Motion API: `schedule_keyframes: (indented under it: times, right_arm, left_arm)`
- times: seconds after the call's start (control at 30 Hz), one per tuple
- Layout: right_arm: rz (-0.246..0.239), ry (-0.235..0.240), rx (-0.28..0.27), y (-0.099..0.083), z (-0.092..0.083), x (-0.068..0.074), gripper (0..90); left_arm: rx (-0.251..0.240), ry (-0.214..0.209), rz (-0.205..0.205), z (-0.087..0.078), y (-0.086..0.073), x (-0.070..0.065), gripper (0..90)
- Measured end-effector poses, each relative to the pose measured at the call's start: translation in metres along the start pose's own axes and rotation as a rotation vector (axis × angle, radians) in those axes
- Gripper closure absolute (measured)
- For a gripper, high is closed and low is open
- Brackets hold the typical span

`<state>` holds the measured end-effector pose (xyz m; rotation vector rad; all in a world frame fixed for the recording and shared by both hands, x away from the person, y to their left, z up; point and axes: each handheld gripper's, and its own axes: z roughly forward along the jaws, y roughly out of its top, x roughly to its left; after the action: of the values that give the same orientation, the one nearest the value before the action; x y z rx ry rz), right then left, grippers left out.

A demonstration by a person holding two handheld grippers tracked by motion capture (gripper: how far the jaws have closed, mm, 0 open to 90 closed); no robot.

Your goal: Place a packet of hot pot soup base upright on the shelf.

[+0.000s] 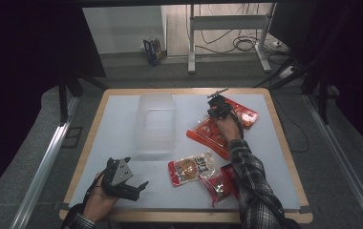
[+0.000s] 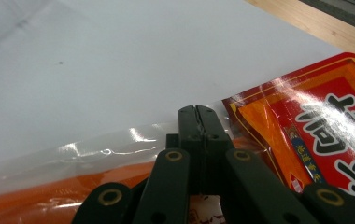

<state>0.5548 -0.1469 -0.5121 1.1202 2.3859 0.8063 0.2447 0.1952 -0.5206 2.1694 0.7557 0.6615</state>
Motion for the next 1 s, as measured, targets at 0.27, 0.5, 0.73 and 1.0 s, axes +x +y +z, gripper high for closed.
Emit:
schedule_keyframes:
  times: [0.27,0.5,0.73,1.0]
  right_arm:
    - [0.041,-0.015,0.007,-0.016,-0.015,-0.018,88.5]
    - [0.078,-0.034,0.019,-0.034,-0.031,-0.03,88.6]
    - [0.114,-0.055,0.033,-0.055,-0.05,-0.036,88.6]
    - [0.114,-0.091,0.043,-0.079,-0.074,-0.032,88.6]
  left_arm:
    - [-0.001,0.001,0.007,0.0,0.001,-0.002,0.0]
    - [-0.005,0.002,0.013,0.0,0.001,-0.003,0.0]
    - [-0.006,0.002,0.018,0.0,0.002,-0.004,0.0]
    - [-0.006,0.002,0.027,0.0,0.003,-0.006,0.0]
